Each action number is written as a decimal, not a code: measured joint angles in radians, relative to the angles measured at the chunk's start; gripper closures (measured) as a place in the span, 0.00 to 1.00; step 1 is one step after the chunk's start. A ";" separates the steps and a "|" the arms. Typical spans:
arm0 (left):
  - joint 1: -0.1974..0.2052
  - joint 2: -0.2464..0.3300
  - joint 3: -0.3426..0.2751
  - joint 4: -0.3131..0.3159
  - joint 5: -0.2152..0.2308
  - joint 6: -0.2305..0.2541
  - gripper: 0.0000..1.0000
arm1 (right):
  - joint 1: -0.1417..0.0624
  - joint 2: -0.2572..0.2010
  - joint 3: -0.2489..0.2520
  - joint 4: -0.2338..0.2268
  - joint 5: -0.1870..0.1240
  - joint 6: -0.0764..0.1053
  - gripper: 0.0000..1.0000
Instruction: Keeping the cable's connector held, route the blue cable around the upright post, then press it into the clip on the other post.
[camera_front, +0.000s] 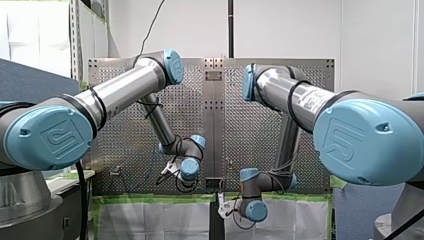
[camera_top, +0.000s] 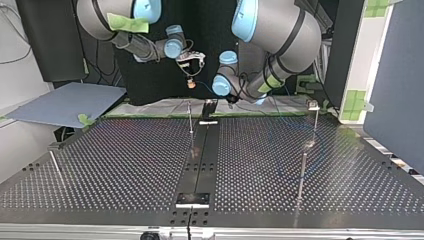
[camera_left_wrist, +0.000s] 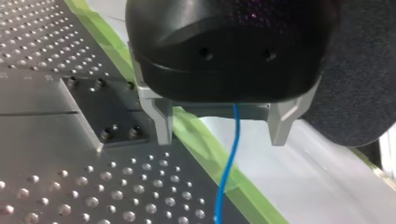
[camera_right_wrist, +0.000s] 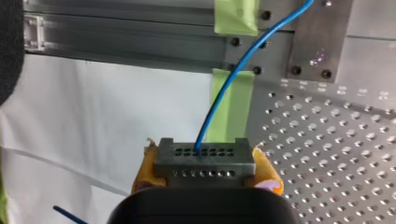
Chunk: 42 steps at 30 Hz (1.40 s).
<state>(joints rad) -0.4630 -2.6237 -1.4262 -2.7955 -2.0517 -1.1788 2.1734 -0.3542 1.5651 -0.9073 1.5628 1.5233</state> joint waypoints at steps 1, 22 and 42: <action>-0.001 0.000 0.000 0.002 -0.001 -0.001 0.01 | 0.000 -0.006 0.005 0.000 -0.001 -0.001 1.00; -0.006 0.000 0.000 0.028 0.079 0.007 0.01 | 0.002 -0.105 0.055 0.022 0.009 -0.027 1.00; -0.014 0.000 0.000 -0.029 0.173 -0.091 0.01 | -0.001 -0.156 0.073 0.023 0.001 -0.042 1.00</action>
<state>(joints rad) -0.4769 -2.6236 -1.4261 -2.8249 -1.8783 -1.2700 2.1728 -0.5106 1.6386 -0.8842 1.5640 1.4817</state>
